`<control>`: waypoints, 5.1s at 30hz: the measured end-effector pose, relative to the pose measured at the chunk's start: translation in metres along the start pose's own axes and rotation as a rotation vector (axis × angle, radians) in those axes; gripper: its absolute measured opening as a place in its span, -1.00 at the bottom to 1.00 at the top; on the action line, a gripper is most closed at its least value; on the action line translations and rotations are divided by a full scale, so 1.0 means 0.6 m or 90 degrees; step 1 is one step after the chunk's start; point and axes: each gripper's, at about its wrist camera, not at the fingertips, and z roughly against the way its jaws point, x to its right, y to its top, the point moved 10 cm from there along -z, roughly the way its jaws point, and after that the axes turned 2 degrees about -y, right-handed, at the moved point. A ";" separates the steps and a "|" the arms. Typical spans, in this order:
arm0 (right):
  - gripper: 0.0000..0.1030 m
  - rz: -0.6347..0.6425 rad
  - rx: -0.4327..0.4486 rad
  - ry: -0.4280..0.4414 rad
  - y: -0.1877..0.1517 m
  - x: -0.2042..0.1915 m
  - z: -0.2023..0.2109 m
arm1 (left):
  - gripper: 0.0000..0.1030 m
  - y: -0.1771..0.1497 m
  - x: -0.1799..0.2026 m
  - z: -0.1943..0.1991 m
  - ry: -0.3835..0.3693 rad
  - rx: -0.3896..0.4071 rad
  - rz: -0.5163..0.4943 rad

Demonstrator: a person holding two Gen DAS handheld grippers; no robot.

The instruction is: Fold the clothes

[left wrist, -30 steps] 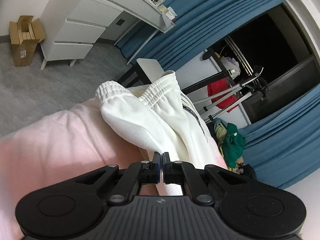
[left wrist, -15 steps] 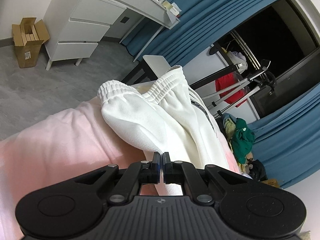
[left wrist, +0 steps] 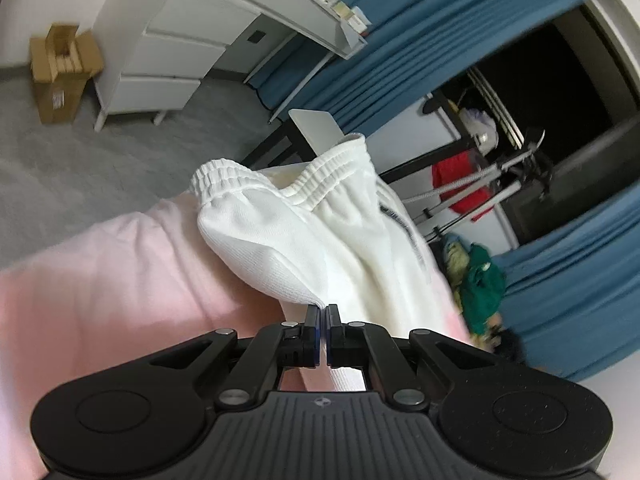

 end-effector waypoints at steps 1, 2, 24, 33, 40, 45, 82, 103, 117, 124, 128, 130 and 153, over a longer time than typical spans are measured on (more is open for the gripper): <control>-0.88 0.002 0.008 0.018 0.012 -0.018 0.010 | -0.96 0.005 0.007 0.005 -0.010 -0.001 0.005; -0.88 0.005 0.021 0.039 0.024 -0.037 0.021 | -0.96 0.010 0.014 0.011 -0.020 -0.002 0.008; -0.52 -0.012 -0.024 -0.058 -0.020 0.119 0.101 | -0.54 -0.030 -0.079 0.060 0.074 -0.087 -0.048; 0.12 0.025 0.037 0.008 0.015 0.008 0.147 | 0.37 -0.008 0.010 0.145 0.080 -0.020 -0.205; 0.12 -0.044 -0.103 0.072 -0.082 -0.135 0.064 | 0.55 -0.069 0.123 0.139 0.060 0.003 -0.325; 0.12 -0.097 -0.243 0.087 -0.207 -0.202 -0.036 | 0.55 -0.157 0.189 0.082 0.051 -0.032 -0.398; -0.62 0.073 -0.175 -0.033 -0.213 -0.163 -0.153 | 0.55 -0.261 0.160 -0.070 0.078 -0.089 -0.469; 0.27 0.028 0.124 -0.270 -0.069 0.005 0.147 | 0.69 -0.258 0.156 0.005 0.084 -0.057 -0.511; 0.16 -0.038 -0.012 -0.221 -0.123 0.022 0.088 | 0.92 -0.248 0.134 0.000 0.125 -0.065 -0.491; 0.16 -0.033 -0.034 -0.201 -0.129 0.014 0.074 | 0.93 -0.247 0.135 -0.002 0.127 -0.066 -0.485; 0.09 -0.016 -0.029 -0.184 -0.128 0.001 0.074 | 0.93 -0.248 0.134 -0.003 0.131 -0.068 -0.486; 0.00 -0.014 -0.030 -0.176 -0.130 -0.003 0.074 | 0.93 -0.246 0.133 -0.003 0.132 -0.068 -0.486; -0.09 -0.152 0.052 -0.289 -0.103 0.099 0.127 | 0.93 -0.161 0.078 0.030 0.124 -0.050 -0.274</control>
